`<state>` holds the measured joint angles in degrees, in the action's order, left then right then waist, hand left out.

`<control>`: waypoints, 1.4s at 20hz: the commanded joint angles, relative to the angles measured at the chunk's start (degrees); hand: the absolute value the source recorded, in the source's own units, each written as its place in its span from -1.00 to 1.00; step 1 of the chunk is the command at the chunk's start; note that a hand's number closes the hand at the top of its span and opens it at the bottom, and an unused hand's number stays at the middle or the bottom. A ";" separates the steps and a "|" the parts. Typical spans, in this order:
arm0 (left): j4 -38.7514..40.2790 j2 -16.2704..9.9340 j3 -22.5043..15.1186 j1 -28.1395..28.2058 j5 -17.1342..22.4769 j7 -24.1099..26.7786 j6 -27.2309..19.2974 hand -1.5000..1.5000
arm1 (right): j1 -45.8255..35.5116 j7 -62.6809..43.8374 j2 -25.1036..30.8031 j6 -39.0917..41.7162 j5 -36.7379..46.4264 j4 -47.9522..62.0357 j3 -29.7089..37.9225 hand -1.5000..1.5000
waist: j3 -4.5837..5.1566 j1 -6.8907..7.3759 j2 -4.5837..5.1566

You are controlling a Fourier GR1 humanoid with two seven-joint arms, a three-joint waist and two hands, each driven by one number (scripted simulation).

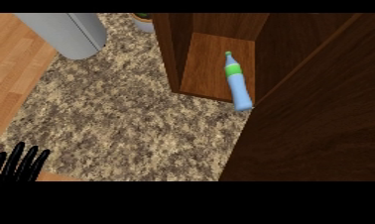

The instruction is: Pick up the bottled water, place it into the cabinet and close the cabinet

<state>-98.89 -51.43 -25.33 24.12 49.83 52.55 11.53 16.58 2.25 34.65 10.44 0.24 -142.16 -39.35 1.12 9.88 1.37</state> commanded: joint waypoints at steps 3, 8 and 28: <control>-0.26 -2.67 1.90 -0.05 0.91 -0.09 2.49 -1.00 | -6.84 -10.04 -5.70 0.12 -2.93 4.37 -5.91 1.00 | -0.11 1.24 0.70; 0.54 -2.80 2.75 -0.32 1.91 -0.02 3.69 -1.00 | -10.43 -14.43 -10.64 -2.07 -6.37 6.44 -4.12 1.00 | -0.01 0.86 0.95; 1.63 -4.62 7.08 1.86 5.36 -0.52 6.41 -1.00 | -38.84 -24.13 -28.29 -6.29 -26.04 38.96 17.06 1.00 | -0.75 -0.55 0.17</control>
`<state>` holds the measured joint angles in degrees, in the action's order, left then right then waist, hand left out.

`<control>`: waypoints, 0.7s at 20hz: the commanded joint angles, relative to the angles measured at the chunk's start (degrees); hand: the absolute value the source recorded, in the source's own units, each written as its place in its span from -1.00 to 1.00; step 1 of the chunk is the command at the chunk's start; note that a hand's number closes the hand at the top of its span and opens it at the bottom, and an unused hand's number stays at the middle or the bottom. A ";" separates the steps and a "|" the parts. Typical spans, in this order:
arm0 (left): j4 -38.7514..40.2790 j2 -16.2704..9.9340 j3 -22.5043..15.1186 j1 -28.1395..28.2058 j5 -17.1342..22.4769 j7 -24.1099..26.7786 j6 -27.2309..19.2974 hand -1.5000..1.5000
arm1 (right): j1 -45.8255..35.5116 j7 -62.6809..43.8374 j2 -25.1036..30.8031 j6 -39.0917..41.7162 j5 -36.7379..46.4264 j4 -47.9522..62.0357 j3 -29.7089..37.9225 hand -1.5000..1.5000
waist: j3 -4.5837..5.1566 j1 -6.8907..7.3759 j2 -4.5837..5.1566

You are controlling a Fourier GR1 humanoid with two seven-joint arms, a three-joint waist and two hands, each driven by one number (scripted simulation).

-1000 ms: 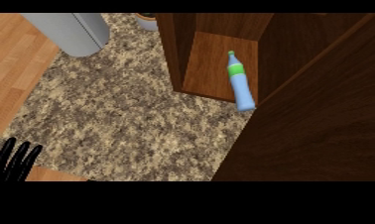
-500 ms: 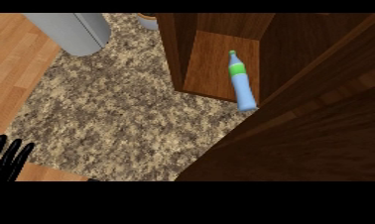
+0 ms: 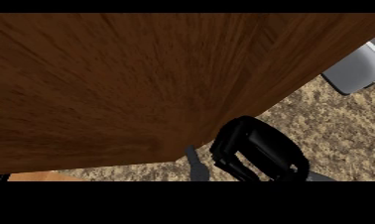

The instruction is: Pick up the bottled water, place it into the cabinet and close the cabinet

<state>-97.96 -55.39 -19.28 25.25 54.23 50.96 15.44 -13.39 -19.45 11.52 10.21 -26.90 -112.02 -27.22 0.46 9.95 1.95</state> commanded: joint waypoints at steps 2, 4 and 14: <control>0.85 -0.64 1.85 0.70 2.80 -0.02 2.09 -1.00 | -13.91 -1.54 -7.21 -8.62 3.92 15.14 7.28 1.00 | -0.24 -2.46 -0.56; 0.20 -1.79 1.81 2.16 2.02 0.20 3.77 -1.00 | -18.71 -0.44 -9.05 -11.38 6.51 21.72 9.33 1.00 | -0.30 -2.19 -0.71; 2.48 -0.26 3.89 3.10 2.05 0.93 6.68 -1.00 | -33.71 7.83 -8.00 -8.50 8.88 46.49 17.45 1.00 | -0.35 -4.27 -0.56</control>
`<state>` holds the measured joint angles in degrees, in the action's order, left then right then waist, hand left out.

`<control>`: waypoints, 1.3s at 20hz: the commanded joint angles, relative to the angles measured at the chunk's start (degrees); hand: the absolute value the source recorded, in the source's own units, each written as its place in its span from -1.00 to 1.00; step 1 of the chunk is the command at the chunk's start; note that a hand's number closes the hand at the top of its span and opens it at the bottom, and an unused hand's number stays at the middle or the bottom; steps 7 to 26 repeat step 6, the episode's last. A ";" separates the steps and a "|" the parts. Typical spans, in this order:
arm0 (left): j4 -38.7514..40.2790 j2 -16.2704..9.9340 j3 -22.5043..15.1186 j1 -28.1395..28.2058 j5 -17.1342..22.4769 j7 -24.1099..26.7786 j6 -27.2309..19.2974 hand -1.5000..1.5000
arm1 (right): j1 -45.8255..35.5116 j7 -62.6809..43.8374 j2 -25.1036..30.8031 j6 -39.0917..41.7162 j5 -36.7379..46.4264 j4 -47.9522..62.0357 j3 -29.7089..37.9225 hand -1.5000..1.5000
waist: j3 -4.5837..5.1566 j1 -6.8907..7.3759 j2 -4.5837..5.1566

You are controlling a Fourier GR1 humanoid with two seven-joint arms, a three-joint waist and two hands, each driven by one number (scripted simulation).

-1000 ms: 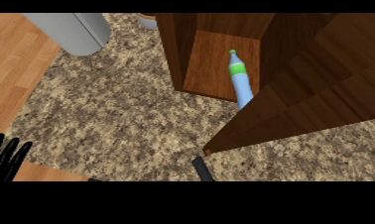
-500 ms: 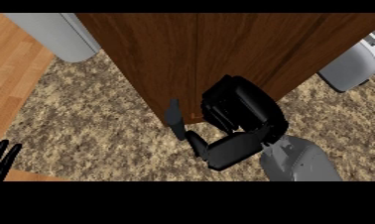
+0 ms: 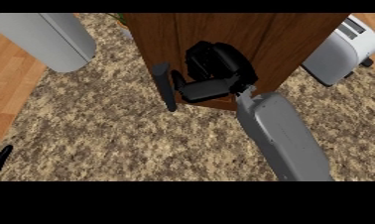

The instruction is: Pick up the bottled water, place it into the cabinet and close the cabinet

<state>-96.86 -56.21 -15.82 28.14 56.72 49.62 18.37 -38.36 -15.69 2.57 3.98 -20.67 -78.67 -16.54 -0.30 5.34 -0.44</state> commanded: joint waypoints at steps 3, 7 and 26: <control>1.60 0.38 1.47 -0.83 0.55 1.13 4.04 -1.00 | -10.51 5.03 -0.41 -2.29 2.72 15.26 6.82 1.00 | 0.42 -0.28 1.82; -1.38 1.07 0.77 -0.95 -1.49 0.69 1.94 -1.00 | -11.63 5.40 0.02 -1.46 2.65 16.80 7.27 1.00 | 0.37 -0.46 1.68; -1.38 1.07 0.77 -0.95 -1.49 0.69 1.94 -1.00 | -11.63 5.40 0.02 -1.46 2.65 16.80 7.27 1.00 | 0.37 -0.46 1.68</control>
